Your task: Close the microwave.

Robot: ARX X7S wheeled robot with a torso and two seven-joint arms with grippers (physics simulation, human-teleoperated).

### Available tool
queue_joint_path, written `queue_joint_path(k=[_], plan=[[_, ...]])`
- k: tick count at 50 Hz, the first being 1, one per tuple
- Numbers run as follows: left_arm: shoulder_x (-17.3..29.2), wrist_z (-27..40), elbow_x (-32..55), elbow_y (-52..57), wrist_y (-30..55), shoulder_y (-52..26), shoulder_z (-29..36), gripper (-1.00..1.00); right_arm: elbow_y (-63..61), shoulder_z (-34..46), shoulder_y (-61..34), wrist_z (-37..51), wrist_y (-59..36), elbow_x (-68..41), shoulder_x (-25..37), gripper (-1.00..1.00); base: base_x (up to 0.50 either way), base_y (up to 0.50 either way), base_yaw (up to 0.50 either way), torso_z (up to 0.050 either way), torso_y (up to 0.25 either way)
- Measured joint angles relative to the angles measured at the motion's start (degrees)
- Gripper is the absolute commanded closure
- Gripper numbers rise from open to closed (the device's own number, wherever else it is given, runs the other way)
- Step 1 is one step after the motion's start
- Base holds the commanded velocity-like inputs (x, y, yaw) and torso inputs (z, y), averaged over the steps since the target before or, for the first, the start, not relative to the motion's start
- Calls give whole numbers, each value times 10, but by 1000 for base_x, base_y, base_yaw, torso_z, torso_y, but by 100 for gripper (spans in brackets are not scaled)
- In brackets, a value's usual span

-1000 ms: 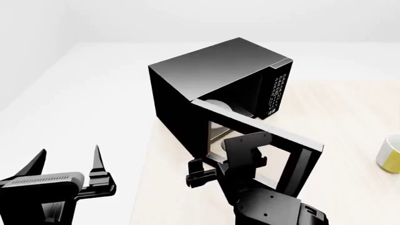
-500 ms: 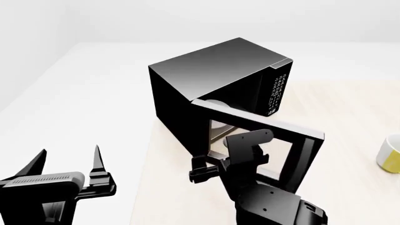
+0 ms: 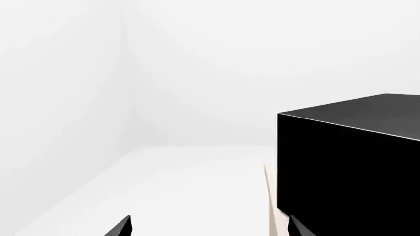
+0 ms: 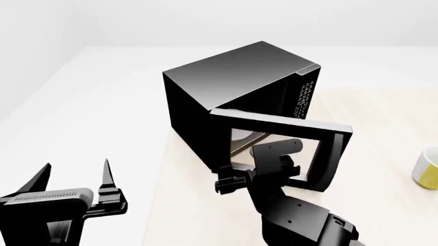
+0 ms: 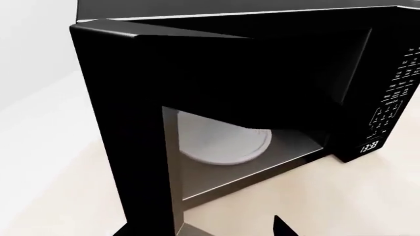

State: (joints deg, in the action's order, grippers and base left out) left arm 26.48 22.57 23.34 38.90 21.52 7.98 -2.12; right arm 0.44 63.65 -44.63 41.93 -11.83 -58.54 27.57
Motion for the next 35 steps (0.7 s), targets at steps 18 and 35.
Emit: queue_joint_path(k=[18,35], plan=[[2,3,3,3,2,0,1,-100,42,-4,-4,-11,2,6,-7,-100,0,0,0,0,0],[4,6,4,2,3,-1,2,-100,75,-6,-7,-20,2,10,-14,-100,0,0,0,-1,0]])
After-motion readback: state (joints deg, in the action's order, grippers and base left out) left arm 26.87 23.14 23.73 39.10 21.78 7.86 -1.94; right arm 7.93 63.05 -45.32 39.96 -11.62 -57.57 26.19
